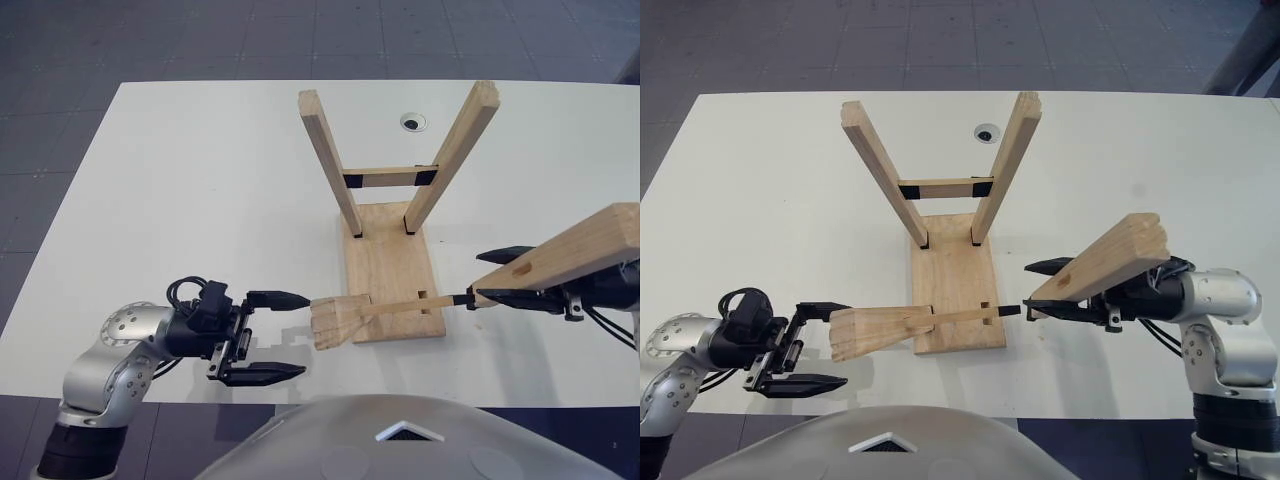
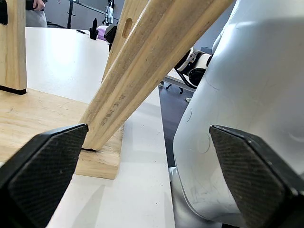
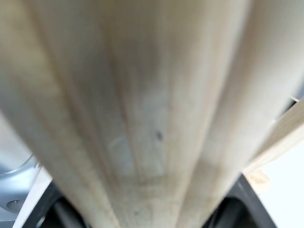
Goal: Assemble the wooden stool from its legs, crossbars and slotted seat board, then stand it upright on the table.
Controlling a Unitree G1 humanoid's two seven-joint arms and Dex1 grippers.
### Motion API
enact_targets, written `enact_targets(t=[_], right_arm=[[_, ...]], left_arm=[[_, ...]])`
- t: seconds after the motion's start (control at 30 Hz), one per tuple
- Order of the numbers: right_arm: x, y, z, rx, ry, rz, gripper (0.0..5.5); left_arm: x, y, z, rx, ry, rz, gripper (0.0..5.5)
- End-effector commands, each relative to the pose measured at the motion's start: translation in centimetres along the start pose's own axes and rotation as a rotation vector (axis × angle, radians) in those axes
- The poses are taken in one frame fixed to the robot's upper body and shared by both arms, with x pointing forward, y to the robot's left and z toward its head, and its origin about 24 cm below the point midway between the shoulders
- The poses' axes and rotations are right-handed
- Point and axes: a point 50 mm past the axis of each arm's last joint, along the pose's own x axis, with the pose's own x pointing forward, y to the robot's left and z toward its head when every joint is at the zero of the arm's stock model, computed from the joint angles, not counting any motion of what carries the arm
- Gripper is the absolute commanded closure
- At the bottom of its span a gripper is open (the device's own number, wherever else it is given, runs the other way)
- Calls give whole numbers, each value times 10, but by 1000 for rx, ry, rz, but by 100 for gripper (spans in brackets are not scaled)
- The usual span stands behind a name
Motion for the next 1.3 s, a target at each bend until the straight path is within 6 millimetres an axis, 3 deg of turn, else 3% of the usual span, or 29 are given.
enact_targets(t=[0.03, 0.33, 0.83, 1.1, 1.3], right_arm=[[14, 4, -5, -46, -23, 31, 348], [24, 14, -4, -101, -74, 43, 348], [-6, 17, 5, -124, 4, -27, 348], [7, 36, 15, -191, 27, 71, 348], [11, 38, 20, -238, 34, 91, 348]], left_arm=[[15, 4, -4, -15, -1, -14, 75], [18, 4, -4, -28, 6, -6, 75], [24, 10, 1, 3, -30, 65, 75], [22, 13, 3, 10, -17, 73, 75], [22, 14, 4, 10, -16, 78, 75]])
